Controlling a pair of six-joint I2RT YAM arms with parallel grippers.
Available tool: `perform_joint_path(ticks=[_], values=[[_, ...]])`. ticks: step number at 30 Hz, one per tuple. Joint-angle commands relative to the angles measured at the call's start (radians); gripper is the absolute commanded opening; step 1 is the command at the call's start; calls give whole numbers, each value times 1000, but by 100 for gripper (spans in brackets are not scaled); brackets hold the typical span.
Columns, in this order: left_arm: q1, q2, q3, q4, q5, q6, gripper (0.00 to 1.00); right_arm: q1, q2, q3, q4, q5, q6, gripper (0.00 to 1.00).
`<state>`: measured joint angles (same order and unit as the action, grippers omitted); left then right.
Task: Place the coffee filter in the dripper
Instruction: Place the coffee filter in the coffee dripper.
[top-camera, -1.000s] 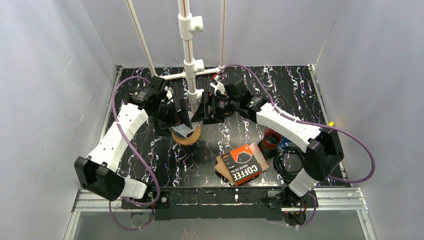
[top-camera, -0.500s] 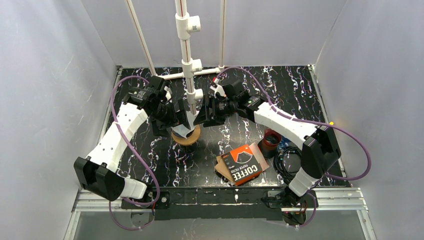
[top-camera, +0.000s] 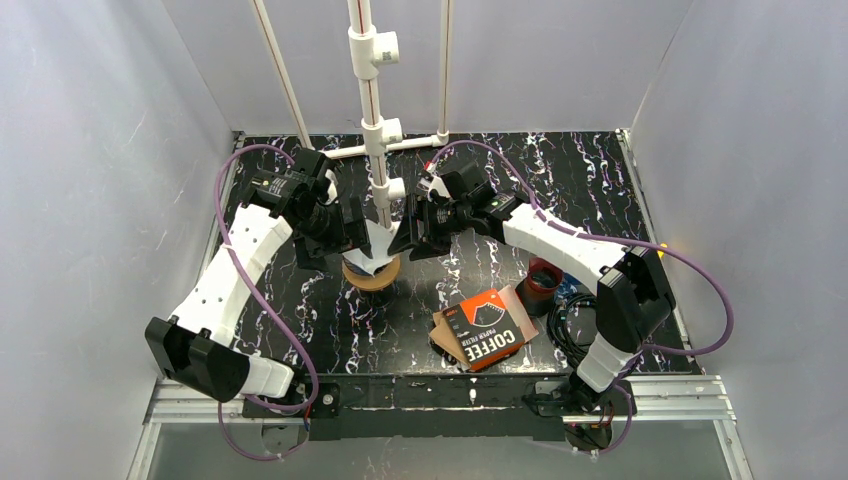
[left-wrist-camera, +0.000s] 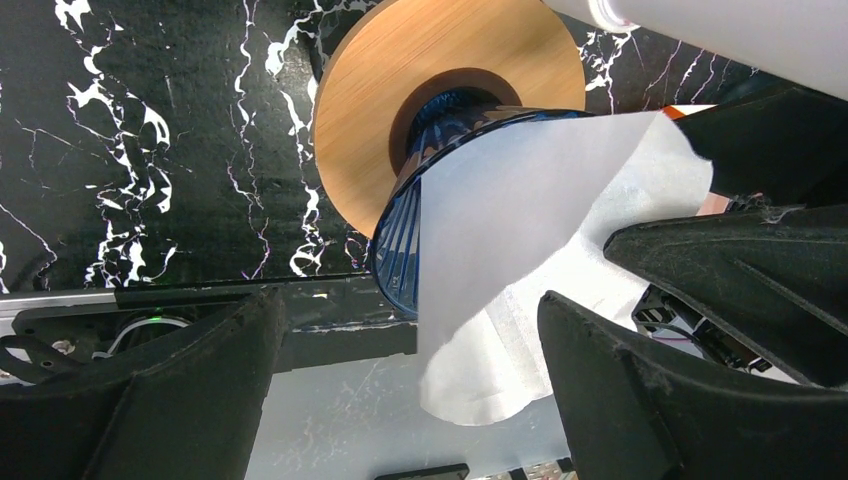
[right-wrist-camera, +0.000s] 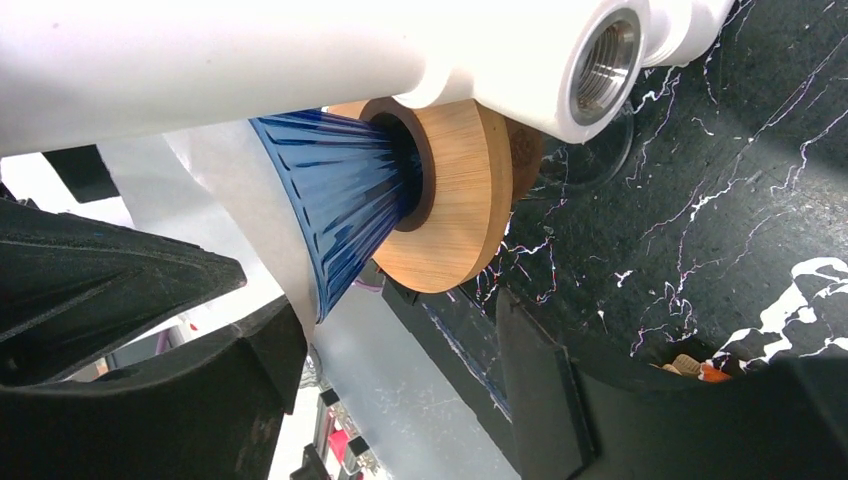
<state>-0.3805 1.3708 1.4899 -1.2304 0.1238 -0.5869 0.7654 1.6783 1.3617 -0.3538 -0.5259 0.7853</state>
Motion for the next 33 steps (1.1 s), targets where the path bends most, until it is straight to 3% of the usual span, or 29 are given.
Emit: perform_joint_path(ticks=[1, 22, 33], values=[[5, -2, -10, -5, 24, -5, 95, 11, -1, 52, 59, -26, 18, 78], [7, -19, -39, 36, 45, -14, 93, 41, 39, 57, 79, -34, 55, 81], [16, -51, -45, -34, -82, -4, 89, 41, 47, 83, -26, -1, 10, 71]])
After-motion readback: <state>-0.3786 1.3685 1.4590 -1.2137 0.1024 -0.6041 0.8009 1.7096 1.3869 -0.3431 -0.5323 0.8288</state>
